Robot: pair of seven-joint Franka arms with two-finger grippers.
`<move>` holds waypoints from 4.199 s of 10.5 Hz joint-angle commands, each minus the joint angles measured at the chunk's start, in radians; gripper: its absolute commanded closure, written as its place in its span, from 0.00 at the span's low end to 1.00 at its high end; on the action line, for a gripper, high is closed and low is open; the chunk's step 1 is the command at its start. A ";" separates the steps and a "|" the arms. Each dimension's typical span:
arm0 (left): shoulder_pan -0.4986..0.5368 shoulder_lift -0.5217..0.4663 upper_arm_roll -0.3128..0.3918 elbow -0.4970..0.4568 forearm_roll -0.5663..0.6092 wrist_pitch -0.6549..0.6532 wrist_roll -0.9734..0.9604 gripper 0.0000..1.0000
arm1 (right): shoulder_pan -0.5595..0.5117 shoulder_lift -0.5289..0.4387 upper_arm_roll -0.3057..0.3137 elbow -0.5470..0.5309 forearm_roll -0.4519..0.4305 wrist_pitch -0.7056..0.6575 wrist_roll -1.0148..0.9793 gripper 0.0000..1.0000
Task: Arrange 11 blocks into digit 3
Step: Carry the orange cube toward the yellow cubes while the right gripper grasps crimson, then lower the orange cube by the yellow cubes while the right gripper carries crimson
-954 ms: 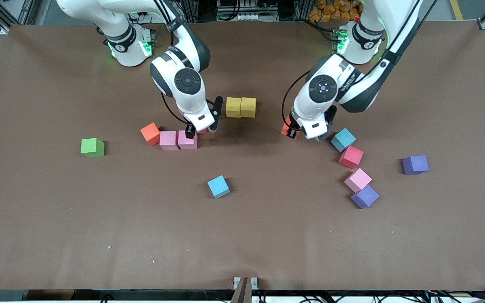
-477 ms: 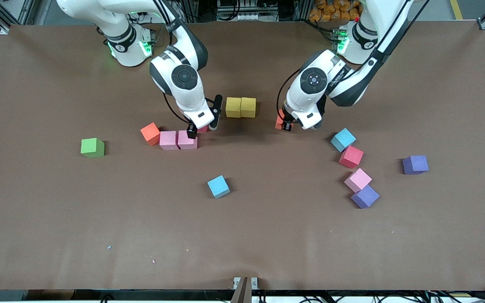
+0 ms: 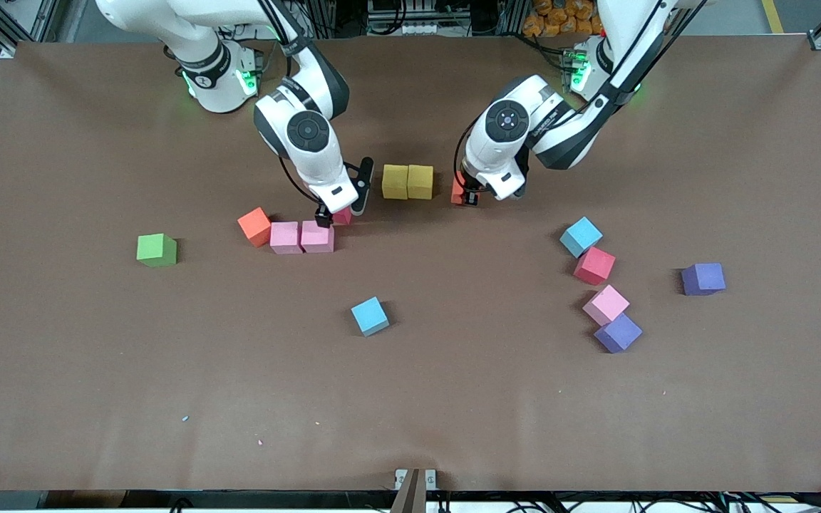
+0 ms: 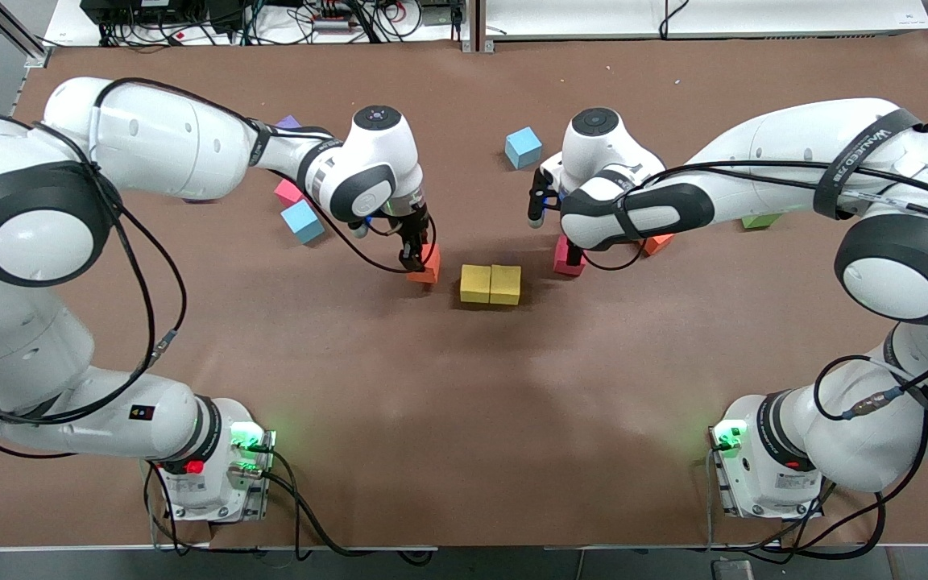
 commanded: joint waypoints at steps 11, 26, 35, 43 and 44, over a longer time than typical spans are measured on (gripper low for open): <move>-0.066 0.049 -0.002 -0.016 -0.024 0.065 -0.093 1.00 | 0.030 0.005 0.002 -0.057 0.031 0.089 -0.005 0.00; -0.076 0.052 0.001 -0.010 0.013 0.103 -0.148 1.00 | -0.013 -0.052 0.000 -0.002 0.160 -0.079 0.044 1.00; -0.087 0.076 0.003 -0.013 0.051 0.122 -0.146 1.00 | -0.087 -0.096 0.011 0.020 0.198 -0.084 0.482 1.00; -0.088 0.087 0.007 -0.004 0.066 0.122 -0.146 1.00 | -0.041 0.005 0.008 0.145 0.244 -0.017 1.049 1.00; -0.088 0.087 0.007 -0.001 0.068 0.122 -0.146 1.00 | -0.041 0.032 0.009 0.180 0.246 -0.023 1.121 1.00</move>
